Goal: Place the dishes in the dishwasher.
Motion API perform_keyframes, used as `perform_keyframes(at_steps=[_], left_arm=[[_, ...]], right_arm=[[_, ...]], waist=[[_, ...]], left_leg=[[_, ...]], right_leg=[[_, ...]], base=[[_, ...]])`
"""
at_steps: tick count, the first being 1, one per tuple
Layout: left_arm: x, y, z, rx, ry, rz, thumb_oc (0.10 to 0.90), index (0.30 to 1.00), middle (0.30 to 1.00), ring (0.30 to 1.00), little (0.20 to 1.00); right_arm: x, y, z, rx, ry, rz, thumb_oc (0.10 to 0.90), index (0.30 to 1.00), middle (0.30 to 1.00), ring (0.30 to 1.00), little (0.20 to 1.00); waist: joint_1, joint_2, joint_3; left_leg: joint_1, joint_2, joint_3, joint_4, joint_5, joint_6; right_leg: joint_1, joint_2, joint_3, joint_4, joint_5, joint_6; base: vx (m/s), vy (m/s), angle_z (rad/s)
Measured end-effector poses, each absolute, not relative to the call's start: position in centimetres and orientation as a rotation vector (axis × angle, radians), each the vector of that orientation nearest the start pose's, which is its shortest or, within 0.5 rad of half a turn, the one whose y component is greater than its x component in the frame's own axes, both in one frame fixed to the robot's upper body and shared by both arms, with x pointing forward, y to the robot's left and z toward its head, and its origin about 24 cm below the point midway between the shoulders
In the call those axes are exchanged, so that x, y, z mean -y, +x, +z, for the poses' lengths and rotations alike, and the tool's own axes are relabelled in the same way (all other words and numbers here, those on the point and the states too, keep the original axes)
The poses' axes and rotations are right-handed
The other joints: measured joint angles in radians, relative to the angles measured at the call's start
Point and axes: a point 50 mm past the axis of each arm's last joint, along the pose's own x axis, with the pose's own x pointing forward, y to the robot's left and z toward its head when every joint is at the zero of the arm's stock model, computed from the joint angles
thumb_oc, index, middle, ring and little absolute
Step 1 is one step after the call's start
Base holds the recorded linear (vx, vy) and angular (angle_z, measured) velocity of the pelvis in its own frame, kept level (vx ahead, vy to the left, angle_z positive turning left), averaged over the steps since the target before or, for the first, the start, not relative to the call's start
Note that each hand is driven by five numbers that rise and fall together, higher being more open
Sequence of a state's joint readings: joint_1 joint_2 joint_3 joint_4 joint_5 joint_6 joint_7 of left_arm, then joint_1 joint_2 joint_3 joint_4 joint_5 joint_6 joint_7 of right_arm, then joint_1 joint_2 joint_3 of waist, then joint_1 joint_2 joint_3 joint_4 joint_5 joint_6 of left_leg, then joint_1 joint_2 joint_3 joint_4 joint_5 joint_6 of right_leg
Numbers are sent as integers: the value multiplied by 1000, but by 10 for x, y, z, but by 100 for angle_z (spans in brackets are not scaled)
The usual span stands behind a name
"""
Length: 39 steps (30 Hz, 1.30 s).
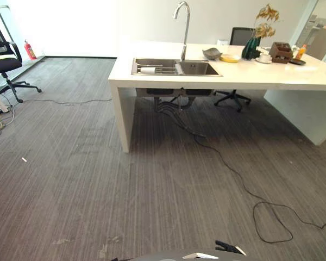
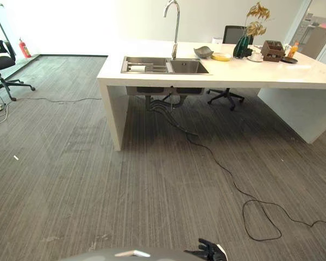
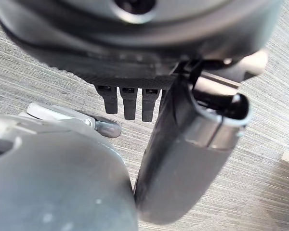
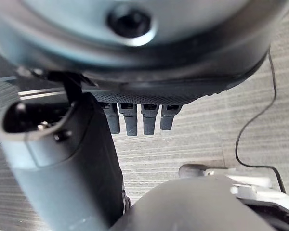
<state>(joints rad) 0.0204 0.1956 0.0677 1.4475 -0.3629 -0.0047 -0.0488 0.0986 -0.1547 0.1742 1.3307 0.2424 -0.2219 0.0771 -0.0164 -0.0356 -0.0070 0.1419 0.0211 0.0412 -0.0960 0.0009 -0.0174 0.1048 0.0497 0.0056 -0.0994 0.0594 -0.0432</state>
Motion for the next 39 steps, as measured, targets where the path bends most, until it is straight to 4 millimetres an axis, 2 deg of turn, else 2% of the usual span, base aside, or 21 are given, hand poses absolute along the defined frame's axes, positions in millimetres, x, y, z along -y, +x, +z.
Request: perform_keyframes(at_steps=[5,9,15,18,20,26,31,33,34,35,36,37,38,39], left_arm=[[-230,28,-173,-1378,-263,484,800,900,900,900,900],[-232,27,-173,-1371,-294,570,800,900,900,900,900],[-228,28,-174,-1347,-344,645,800,900,900,900,900],[-230,29,-173,-1337,-334,676,800,900,900,900,900],[-233,33,-172,-1294,-339,776,800,900,900,900,900],[-239,41,-169,-1226,-316,855,800,900,900,900,900],[-240,51,-166,-1109,-396,994,800,900,900,900,900],[-245,47,-165,-1052,-485,1139,800,900,900,900,900],[-245,47,-165,-1052,-485,1139,800,900,900,900,900],[-249,44,-164,-1045,-519,1206,800,900,900,900,900],[-254,42,-162,-1052,-519,1271,800,900,900,900,900],[-253,46,-163,-1047,-533,1274,800,900,900,900,900],[-248,43,-164,-1066,-539,1282,800,900,900,900,900],[-241,38,-166,-1090,-558,1289,800,900,900,900,900]], right_arm=[[202,36,-174,-1212,165,-186,800,900,900,900,900],[203,33,-174,-1228,213,-188,800,900,900,900,900],[204,41,-172,-1183,258,-179,800,900,900,900,900],[204,38,-172,-1183,264,-174,800,900,900,900,900],[202,39,-171,-1168,260,-161,800,900,900,900,900],[200,41,-168,-1131,229,-117,800,900,900,900,900],[195,45,-160,-1049,223,-76,800,900,900,900,900],[191,53,-155,-1002,203,-17,800,900,900,900,900],[191,53,-155,-1002,203,-17,800,900,900,900,900],[185,59,-154,-978,203,23,800,900,900,900,900],[180,61,-151,-949,223,54,800,900,900,900,900],[181,61,-150,-941,226,58,800,900,900,900,900],[183,63,-150,-929,219,53,800,900,900,900,900],[185,65,-151,-928,208,50,800,900,900,900,900]], waist=[[-1,3,15],[-4,-1,19],[-11,4,28],[-14,4,28],[-14,1,30],[-18,-4,40],[-24,-9,64],[-34,-13,81],[-34,-13,81],[-37,-38,97],[-34,-76,127],[-29,-89,146],[-11,-86,175],[3,-83,183]], left_leg=[[6,2,7,4,3,5],[4,5,10,4,2,3],[5,7,24,4,2,3],[5,8,24,3,2,2],[6,10,22,0,-5,-8],[-9,15,22,0,-4,-13],[-15,18,6,5,5,-12],[-41,22,11,52,-9,-42],[-41,22,11,52,-9,-42],[-104,13,20,180,-28,-75],[-251,-2,25,456,-17,-150],[-329,1,17,609,3,-196],[-401,10,2,718,13,-214],[-444,11,15,692,13,-210]], right_leg=[[-2,3,6,0,0,0],[-5,5,8,0,0,0],[-8,7,20,0,1,-2],[-5,9,20,-1,2,-3],[-1,11,19,-2,1,-4],[-15,17,18,-2,2,-6],[-15,18,3,-3,1,-8],[-34,27,12,8,-12,-22],[-34,27,12,8,-12,-22],[-48,16,25,30,-28,-40],[-50,-6,26,49,-37,-53],[-56,-22,24,62,-42,-62],[-42,-23,27,72,-43,-81],[-46,-24,39,68,-48,-84]], base=[[-6,-9,-4],[-1,-4,-1],[0,4,-6],[0,0,0],[3,-20,1],[26,-40,0],[25,-49,9],[47,-128,-4],[84,-111,-11],[69,-145,2],[175,-195,9],[213,-119,6],[330,-3,-5],[224,47,-12]])
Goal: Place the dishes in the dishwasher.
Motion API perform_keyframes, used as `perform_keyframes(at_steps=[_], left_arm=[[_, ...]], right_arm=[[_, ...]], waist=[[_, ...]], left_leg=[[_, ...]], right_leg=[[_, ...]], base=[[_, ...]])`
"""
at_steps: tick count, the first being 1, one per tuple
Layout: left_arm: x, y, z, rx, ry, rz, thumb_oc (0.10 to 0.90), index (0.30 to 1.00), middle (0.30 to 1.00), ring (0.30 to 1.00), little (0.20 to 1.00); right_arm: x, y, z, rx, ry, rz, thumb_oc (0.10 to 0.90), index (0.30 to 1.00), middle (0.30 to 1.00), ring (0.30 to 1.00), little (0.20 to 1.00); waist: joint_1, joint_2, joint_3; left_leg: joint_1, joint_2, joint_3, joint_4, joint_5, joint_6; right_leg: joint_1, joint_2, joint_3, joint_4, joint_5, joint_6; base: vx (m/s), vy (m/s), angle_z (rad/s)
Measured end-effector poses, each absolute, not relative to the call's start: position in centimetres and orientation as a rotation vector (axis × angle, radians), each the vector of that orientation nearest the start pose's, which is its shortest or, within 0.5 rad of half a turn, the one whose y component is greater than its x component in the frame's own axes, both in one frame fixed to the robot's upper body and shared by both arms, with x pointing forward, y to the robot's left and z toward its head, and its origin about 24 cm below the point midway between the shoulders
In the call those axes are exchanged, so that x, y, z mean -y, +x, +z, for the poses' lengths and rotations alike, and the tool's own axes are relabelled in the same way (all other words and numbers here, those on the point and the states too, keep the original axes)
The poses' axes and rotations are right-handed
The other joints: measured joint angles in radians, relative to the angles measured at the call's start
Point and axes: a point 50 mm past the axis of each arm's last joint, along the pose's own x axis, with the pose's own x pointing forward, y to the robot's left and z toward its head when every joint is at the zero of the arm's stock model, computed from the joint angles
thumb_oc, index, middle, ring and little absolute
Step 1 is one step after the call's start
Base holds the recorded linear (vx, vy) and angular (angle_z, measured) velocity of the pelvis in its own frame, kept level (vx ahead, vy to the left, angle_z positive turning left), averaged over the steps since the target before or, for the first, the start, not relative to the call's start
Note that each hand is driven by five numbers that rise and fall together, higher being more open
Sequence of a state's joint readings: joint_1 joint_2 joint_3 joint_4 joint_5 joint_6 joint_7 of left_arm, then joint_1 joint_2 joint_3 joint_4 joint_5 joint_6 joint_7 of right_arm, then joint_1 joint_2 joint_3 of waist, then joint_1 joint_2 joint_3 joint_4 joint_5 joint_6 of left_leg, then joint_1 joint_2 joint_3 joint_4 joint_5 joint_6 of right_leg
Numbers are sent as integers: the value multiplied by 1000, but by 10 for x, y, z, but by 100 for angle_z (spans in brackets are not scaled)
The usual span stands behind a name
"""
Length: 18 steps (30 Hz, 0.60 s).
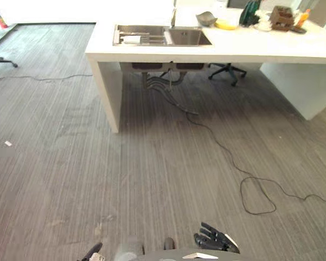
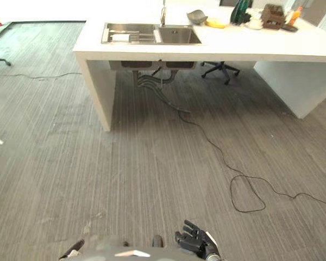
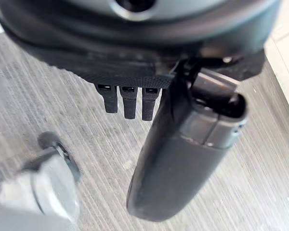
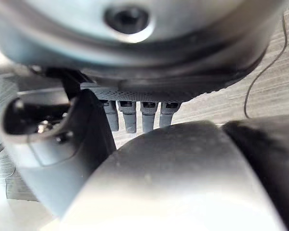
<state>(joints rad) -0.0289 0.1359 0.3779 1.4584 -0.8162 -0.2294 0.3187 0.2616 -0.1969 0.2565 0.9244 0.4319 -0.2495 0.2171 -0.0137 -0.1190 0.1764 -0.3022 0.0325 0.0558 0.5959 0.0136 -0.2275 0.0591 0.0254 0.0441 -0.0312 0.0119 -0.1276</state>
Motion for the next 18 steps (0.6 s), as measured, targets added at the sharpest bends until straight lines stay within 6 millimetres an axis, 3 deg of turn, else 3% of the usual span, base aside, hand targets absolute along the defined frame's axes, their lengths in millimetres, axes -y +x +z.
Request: perform_keyframes(at_steps=[1,2,3,4,5,6,7,8,9,10,11,12,13,14,15,17,18], left_arm=[[-241,38,-166,-1090,-558,1289,800,900,900,900,900],[-235,41,-168,-1096,-590,1288,800,900,900,900,900],[-233,41,-168,-1113,-592,1294,800,900,900,900,900],[-226,38,-170,-1130,-627,1322,800,900,900,900,900],[-220,28,-171,-1150,-662,1370,800,900,900,900,900],[-219,26,-172,-1150,-687,1396,800,900,900,900,900],[-217,20,-172,-1163,-698,1421,800,900,900,900,900],[-217,11,-173,-1183,-683,1432,800,900,900,900,900],[-218,3,-172,-1204,-667,1450,800,900,900,900,900],[-218,-4,-172,-1224,-655,1465,800,900,900,900,900],[-216,-13,-172,-1241,-644,1478,800,900,900,900,900],[-216,-20,-172,-1257,-638,1491,800,900,900,900,900],[-215,-18,-172,-1267,-637,1495,800,900,900,900,900],[-217,-18,-171,-1270,-636,1501,800,900,900,900,900],[-222,-20,-170,-1258,-628,1514,800,900,900,900,900],[-237,-3,-168,-1174,-612,1508,800,900,900,900,900],[-254,23,-163,-1063,-604,1492,800,900,900,900,900]], right_arm=[[185,65,-151,-928,208,50,800,900,900,900,900],[187,71,-152,-929,198,49,800,900,900,900,900],[189,76,-152,-931,186,50,800,900,900,900,900],[194,82,-151,-920,160,54,800,900,900,900,900],[205,81,-148,-911,132,57,800,900,900,900,900],[210,80,-146,-906,116,58,800,900,900,900,900],[211,78,-145,-905,111,56,800,900,900,900,900],[209,77,-146,-917,91,65,800,900,900,900,900],[204,75,-148,-924,82,80,800,900,900,900,900],[199,68,-151,-945,87,84,800,900,900,900,900],[195,60,-155,-972,90,84,800,900,900,900,900],[188,53,-157,-994,104,76,800,900,900,900,900],[193,44,-159,-1022,131,14,800,900,900,900,900],[191,32,-163,-1070,139,-18,800,900,900,900,900],[190,25,-166,-1105,137,-35,800,900,900,900,900],[184,20,-166,-1109,169,-47,800,900,900,900,900],[177,23,-166,-1089,183,-42,800,900,900,900,900]], waist=[[0,0,0],[8,2,15],[16,10,26],[31,55,46],[30,100,48],[23,123,51],[47,131,47],[70,112,27],[80,81,-1],[81,55,-18],[80,57,-48],[95,50,-71],[93,54,-101],[110,43,-129],[110,36,-154],[78,26,-190],[64,-1,-207]], left_leg=[[0,0,0,0,0,0],[-32,10,37,-126,8,14],[-25,17,82,-334,21,33],[6,53,116,-567,48,59],[16,108,127,-706,64,43],[-2,140,134,-706,79,25],[-7,179,141,-703,83,10],[-11,192,139,-703,81,11],[-22,177,143,-677,81,17],[-18,156,160,-600,75,31],[17,145,126,-589,80,49],[82,119,128,-605,104,66],[125,94,129,-605,105,86],[172,60,129,-576,73,117],[239,21,132,-622,61,167],[310,4,135,-682,89,216],[325,-17,125,-680,78,233]], right_leg=[[0,0,0,0,0,0],[1,-3,7,-28,-2,3],[25,-4,22,-79,-17,27],[32,26,18,-65,-56,64],[32,63,13,-50,-52,60],[48,83,15,-50,-47,42],[60,90,17,-43,-49,26],[49,73,39,-22,-52,21],[50,45,68,-35,-53,12],[86,11,90,-73,-79,64],[90,12,117,-40,-124,80],[97,10,124,-16,-99,49],[125,3,115,-34,-115,49],[157,-22,120,-34,-146,62],[168,-43,107,37,-184,107],[96,-48,68,284,-248,191],[32,-60,61,450,-264,237]], base=[[283,90,-5],[352,141,-1],[536,218,-18],[588,241,-30],[563,196,-20],[382,116,-21],[547,167,-53],[373,127,-89],[558,217,-82],[348,139,-57],[646,249,-56],[617,230,-32],[598,243,-31],[407,188,-21],[339,172,-26],[255,136,19],[249,187,42]])
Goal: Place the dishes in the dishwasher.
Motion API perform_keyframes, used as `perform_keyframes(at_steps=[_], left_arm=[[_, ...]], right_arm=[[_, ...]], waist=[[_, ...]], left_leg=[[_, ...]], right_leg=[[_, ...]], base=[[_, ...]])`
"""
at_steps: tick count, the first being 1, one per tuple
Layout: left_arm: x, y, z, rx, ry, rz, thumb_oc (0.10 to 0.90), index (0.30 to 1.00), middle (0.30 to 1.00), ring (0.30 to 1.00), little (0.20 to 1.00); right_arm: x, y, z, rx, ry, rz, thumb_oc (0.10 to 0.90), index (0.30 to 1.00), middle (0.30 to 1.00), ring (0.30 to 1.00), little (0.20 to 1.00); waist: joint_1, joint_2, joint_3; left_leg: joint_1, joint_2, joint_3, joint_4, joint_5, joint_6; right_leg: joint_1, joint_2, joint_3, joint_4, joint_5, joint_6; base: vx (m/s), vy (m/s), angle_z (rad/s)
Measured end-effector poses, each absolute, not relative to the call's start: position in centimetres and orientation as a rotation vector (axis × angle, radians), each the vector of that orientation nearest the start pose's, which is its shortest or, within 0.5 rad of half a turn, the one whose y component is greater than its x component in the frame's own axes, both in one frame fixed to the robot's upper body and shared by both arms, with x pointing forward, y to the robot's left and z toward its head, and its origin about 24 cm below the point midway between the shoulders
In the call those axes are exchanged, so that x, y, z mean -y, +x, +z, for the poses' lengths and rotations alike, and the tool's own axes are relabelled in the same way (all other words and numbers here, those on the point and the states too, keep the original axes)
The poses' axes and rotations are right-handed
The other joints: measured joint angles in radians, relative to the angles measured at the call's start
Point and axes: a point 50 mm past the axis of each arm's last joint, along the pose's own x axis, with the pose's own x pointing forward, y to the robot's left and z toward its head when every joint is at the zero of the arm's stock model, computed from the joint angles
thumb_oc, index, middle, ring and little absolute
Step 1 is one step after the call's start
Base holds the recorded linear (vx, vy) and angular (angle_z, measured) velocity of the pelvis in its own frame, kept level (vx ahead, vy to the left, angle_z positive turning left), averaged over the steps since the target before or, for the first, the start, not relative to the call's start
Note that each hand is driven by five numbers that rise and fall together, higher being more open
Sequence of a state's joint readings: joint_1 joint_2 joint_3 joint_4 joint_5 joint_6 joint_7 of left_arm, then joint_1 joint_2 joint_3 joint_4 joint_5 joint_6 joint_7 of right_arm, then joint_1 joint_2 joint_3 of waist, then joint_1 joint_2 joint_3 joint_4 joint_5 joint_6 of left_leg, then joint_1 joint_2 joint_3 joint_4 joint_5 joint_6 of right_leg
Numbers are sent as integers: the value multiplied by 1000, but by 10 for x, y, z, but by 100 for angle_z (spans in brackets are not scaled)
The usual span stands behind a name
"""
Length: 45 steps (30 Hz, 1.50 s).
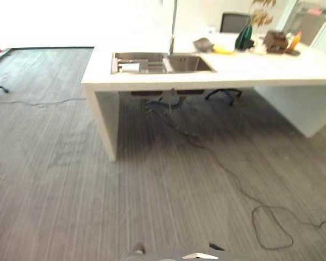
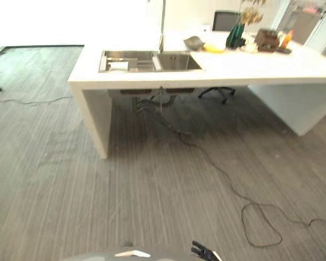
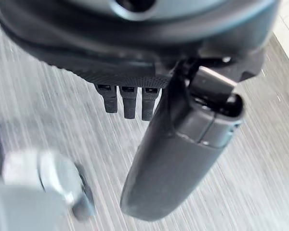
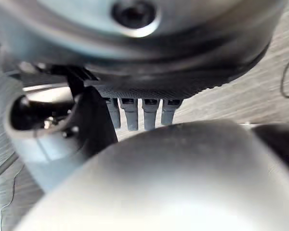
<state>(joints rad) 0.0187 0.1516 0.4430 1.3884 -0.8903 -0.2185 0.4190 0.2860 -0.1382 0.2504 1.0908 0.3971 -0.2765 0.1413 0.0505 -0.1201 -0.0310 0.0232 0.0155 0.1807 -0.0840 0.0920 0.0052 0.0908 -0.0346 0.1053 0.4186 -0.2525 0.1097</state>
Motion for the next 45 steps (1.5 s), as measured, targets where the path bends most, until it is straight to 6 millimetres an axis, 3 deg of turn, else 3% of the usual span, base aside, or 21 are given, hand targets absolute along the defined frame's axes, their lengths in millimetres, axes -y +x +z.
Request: perform_keyframes(at_steps=[2,4,7,8,10,11,13,14,16,17,21,25,26,27,28,29,32,36,37,41,45], left_arm=[[-276,87,-142,-777,-625,1405,800,900,900,900,900],[-279,174,-77,-386,-598,1243,800,900,900,900,900],[-272,237,26,42,-280,969,800,900,900,900,900],[-271,249,59,200,-146,912,800,900,900,900,900],[-275,281,111,360,-30,868,800,900,900,900,900],[-278,307,146,420,18,852,800,900,900,900,900],[-281,314,162,451,63,845,800,900,900,900,900],[-273,322,171,446,149,806,800,900,900,900,900],[-264,337,173,398,354,722,800,900,900,900,900],[-266,339,170,358,440,697,800,900,900,900,900],[-273,337,151,207,636,641,800,900,900,900,900],[-284,335,153,160,821,566,800,900,900,900,900],[-289,334,158,150,849,568,800,900,900,900,900],[-294,332,159,148,878,585,800,900,900,900,900],[-294,332,159,148,878,585,800,900,900,900,900],[-286,342,173,188,928,563,800,900,900,900,900],[-298,343,185,151,1164,497,800,900,900,900,900],[-276,364,197,97,1400,338,800,900,900,900,900],[-273,362,189,86,1435,289,800,900,900,900,900],[-271,356,174,23,1508,135,800,900,900,900,900],[-248,361,158,0,1651,-73,800,900,900,900,900]], right_arm=[[160,39,-165,-1044,215,-15,800,900,900,900,900],[167,56,-157,-971,201,-17,800,900,900,900,900],[178,72,-143,-851,192,-51,800,900,900,900,900],[182,89,-137,-783,186,-40,800,900,900,900,900],[191,114,-128,-712,130,-8,800,900,900,900,900],[193,126,-126,-703,99,4,800,900,900,900,900],[189,130,-128,-707,104,6,800,900,900,900,900],[186,130,-129,-719,112,4,800,900,900,900,900],[183,125,-135,-753,126,-14,800,900,900,900,900],[188,132,-134,-750,138,-36,800,900,900,900,900],[200,127,-137,-781,143,-91,800,900,900,900,900],[224,124,-138,-864,85,-94,800,900,900,900,900],[228,120,-139,-882,82,-104,800,900,900,900,900],[235,121,-137,-878,69,-115,800,900,900,900,900],[235,121,-137,-878,69,-115,800,900,900,900,900],[237,124,-138,-887,77,-125,800,900,900,900,900],[231,123,-145,-930,144,-142,800,900,900,900,900],[239,93,-154,-1047,138,-158,800,900,900,900,900],[240,89,-155,-1081,94,-116,800,900,900,900,900],[237,89,-155,-1098,-1,-15,800,900,900,900,900],[223,93,-155,-1069,21,24,800,900,900,900,900]], waist=[[-1,-37,-3],[-6,-20,50],[-25,43,74],[-48,70,109],[-91,126,162],[-117,130,192],[-131,115,200],[-165,96,191],[-183,70,175],[-182,107,183],[-194,130,189],[-180,176,180],[-181,167,183],[-171,164,183],[-171,164,183],[-162,124,206],[-147,76,214],[-114,111,195],[-106,122,188],[-122,147,167],[-160,133,153]], left_leg=[[1,-36,-7,29,-36,30],[-42,-10,-39,176,-108,54],[30,11,-155,147,-206,121],[34,25,-168,137,-190,51],[73,33,-200,111,-200,47],[130,27,-216,81,-207,22],[172,9,-221,63,-207,8],[230,16,-266,55,-246,-15],[286,31,-274,48,-296,-58],[307,73,-262,49,-314,-79],[336,120,-217,135,-228,-182],[311,164,-212,242,-58,-194],[240,157,-218,391,-24,-243],[196,137,-239,487,-89,-267],[196,137,-239,487,-89,-267],[16,71,-292,747,-83,-263],[-53,66,-155,558,-134,-226],[-83,141,-43,-11,-12,-199],[-89,162,-56,-3,22,-193],[-42,132,-155,-5,60,-192],[39,105,-106,-10,45,-94]], right_leg=[[-121,-36,11,230,23,44],[-203,-9,1,422,256,104],[-350,-11,-96,562,171,71],[-425,-14,-138,523,101,7],[-502,-10,-187,278,86,-1],[-494,-8,-173,-86,105,5],[-496,-21,-160,-205,144,27],[-471,-20,-46,-353,196,27],[-430,-18,57,-397,208,35],[-438,19,23,-358,258,43],[-390,35,-68,-264,436,-98],[-310,71,-120,-284,367,-144],[-276,63,-116,-310,378,-159],[-232,62,-107,-335,375,-166],[-232,62,-107,-335,375,-166],[-159,30,-136,-378,349,-174],[-57,28,-123,-482,340,-189],[5,69,-215,-510,319,-159],[17,80,-208,-500,315,-204],[64,91,-182,-516,290,-178],[103,79,-174,-505,263,-135]], base=[[234,196,36],[286,139,53],[404,118,15],[467,9,17],[598,-52,43],[408,-69,33],[373,-55,58],[504,-97,111],[443,-148,109],[345,-185,51],[326,-223,30],[163,-186,18],[75,-164,-15],[87,-163,-4],[221,-139,32],[308,-141,24],[287,8,9],[229,81,24],[175,0,0],[103,3,-22],[56,55,15]])
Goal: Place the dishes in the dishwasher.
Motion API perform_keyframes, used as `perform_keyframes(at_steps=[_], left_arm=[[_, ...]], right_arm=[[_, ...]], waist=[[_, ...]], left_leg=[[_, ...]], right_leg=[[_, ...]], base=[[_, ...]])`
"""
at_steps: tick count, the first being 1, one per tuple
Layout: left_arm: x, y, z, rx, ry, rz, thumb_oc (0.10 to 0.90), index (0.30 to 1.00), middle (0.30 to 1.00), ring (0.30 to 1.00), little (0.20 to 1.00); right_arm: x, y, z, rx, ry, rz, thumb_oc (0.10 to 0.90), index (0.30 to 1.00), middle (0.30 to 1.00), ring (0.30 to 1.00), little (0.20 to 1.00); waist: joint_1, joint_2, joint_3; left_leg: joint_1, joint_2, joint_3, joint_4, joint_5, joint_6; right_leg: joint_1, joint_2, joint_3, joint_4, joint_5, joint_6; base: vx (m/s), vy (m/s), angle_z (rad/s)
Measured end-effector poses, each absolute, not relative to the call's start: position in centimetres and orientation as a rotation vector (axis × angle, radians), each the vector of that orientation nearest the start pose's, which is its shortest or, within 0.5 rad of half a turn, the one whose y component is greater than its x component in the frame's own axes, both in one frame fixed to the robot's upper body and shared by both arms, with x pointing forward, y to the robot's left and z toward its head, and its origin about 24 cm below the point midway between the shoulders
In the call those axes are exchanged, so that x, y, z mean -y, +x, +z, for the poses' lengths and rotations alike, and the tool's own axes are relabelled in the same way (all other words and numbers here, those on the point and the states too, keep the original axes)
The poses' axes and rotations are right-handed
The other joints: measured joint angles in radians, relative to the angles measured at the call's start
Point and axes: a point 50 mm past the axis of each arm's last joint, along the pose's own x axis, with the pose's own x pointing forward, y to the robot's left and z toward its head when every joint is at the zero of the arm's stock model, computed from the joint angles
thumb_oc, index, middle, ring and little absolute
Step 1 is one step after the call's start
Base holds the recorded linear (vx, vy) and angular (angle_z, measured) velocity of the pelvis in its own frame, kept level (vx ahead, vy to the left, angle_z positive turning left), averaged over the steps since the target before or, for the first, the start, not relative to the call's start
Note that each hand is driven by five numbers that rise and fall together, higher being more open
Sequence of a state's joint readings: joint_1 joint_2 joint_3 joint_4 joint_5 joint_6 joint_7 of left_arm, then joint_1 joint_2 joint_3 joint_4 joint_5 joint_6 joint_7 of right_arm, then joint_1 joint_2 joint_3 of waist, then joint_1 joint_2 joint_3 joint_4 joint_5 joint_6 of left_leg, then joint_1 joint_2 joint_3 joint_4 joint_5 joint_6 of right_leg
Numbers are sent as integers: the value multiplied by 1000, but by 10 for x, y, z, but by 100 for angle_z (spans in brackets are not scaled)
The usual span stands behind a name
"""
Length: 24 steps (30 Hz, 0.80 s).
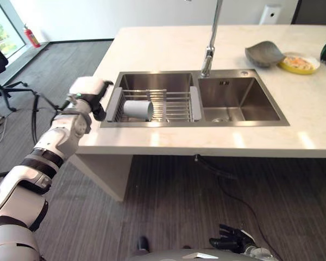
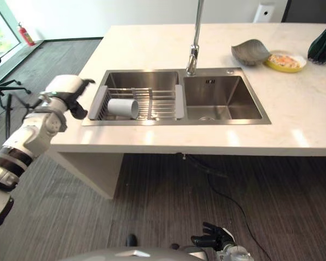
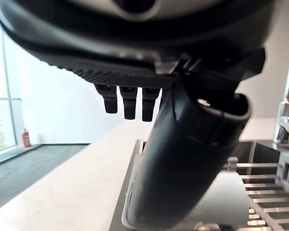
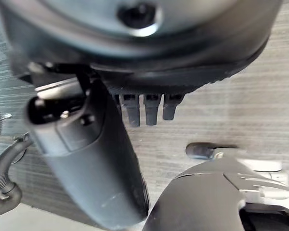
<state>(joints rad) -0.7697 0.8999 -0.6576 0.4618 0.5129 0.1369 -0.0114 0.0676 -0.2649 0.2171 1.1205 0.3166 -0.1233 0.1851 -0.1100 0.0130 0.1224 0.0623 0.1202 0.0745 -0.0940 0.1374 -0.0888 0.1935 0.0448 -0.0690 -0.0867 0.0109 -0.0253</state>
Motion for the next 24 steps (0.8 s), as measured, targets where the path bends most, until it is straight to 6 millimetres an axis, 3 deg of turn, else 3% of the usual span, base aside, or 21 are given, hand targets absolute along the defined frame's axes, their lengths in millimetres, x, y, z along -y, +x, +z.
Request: perform_keyframes(at_steps=[4,5,8,14,17,21,24], left_arm=[[-223,360,145,16,1662,-212,800,900,900,900,900],[-223,360,146,19,1663,-210,800,900,900,900,900],[-223,360,145,6,1663,-213,800,900,900,900,900],[-204,363,132,21,1609,-257,800,900,900,900,900],[-197,365,125,19,1582,-265,800,900,900,900,900],[-198,367,117,-16,1571,-255,800,900,900,900,900],[-197,370,106,-56,1566,-263,800,900,900,900,900]], right_arm=[[198,104,-157,-1036,81,84,800,900,900,900,900],[192,111,-155,-1013,90,94,800,900,900,900,900],[189,115,-155,-996,95,89,800,900,900,900,900],[208,91,-160,-1074,60,30,800,900,900,900,900],[216,73,-162,-1116,53,3,800,900,900,900,900],[216,79,-160,-1093,63,-3,800,900,900,900,900],[216,80,-160,-1090,63,-3,800,900,900,900,900]], waist=[[-7,-15,-11],[-5,-25,-20],[-5,-15,-24],[-26,24,-82],[-59,40,-96],[-114,48,-102],[-121,56,-107]], left_leg=[[15,-47,-5,0,-32,51],[8,-75,-1,0,-37,57],[7,-90,9,-1,-38,61],[14,-86,53,-6,-44,57],[19,-83,75,-6,-43,61],[24,-71,111,-6,-44,60],[24,-65,132,-6,-45,59]], right_leg=[[-14,-53,23,58,-44,64],[-2,-81,48,25,-49,74],[4,-99,56,5,-45,80],[-9,-100,103,-6,-25,90],[-13,-99,126,-10,-17,92],[-25,-92,160,-11,-3,91],[-36,-88,182,-11,2,90]], base=[[50,39,12],[34,28,3],[43,19,-11],[15,3,-21],[34,-2,-27],[-9,-5,-29],[14,-5,-19]])
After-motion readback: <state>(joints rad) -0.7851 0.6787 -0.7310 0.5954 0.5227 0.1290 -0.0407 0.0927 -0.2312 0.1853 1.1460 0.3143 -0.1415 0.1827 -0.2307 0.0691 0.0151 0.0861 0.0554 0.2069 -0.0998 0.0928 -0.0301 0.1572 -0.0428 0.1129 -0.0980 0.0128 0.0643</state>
